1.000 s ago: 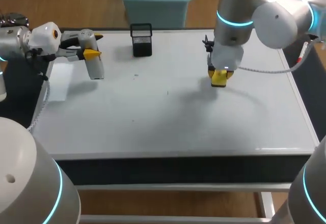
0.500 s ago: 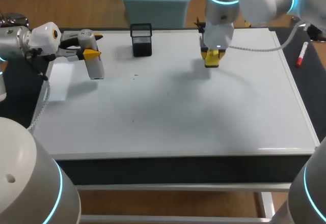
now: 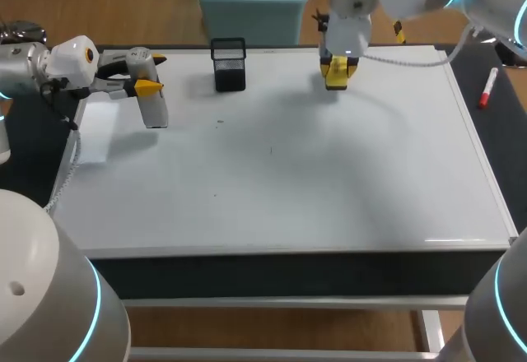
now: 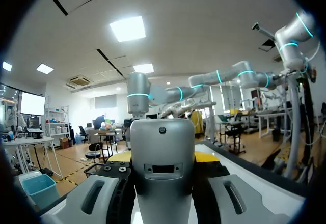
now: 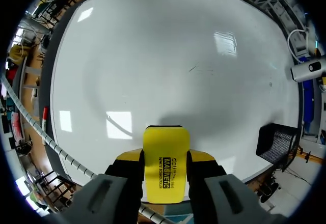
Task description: Pick up the inspection probe, press it on each red-marked spot on the whiteboard one by one, put down the probe, pick up the eraser, and wipe off all the red marks.
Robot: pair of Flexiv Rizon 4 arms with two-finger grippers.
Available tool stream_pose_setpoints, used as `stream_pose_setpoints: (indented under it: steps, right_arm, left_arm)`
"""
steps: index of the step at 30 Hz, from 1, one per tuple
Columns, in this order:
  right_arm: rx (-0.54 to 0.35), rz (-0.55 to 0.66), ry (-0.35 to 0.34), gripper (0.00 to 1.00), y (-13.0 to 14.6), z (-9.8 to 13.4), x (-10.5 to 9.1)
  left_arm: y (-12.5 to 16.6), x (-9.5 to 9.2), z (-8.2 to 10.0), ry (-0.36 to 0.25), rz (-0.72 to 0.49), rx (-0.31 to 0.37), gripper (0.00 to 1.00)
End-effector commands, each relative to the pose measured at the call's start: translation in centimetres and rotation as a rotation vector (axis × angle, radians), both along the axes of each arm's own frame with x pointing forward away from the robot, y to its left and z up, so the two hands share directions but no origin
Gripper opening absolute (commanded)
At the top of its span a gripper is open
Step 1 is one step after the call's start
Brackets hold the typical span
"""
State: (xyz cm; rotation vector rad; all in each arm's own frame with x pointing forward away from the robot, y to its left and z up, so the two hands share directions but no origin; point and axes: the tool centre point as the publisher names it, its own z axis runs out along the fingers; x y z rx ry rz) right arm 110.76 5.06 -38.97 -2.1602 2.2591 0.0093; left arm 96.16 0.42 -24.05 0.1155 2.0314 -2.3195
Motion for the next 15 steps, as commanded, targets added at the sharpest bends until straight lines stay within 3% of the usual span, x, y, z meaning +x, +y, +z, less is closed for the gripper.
stream_pose_setpoints:
  steps: [1, 15]
  right_arm:
    - [-0.008, 0.010, 0.106, 0.00, 0.6, -0.7, 2.7]
    - [0.003, 0.021, 0.138, 0.00, 1.0, -2.1, 4.6]
  left_arm:
    - [0.0, 0.0, 0.1, 0.000, -0.001, 0.001, 0.00]
    - [0.0, 0.0, 0.1, 0.000, -0.001, 0.001, 0.00]
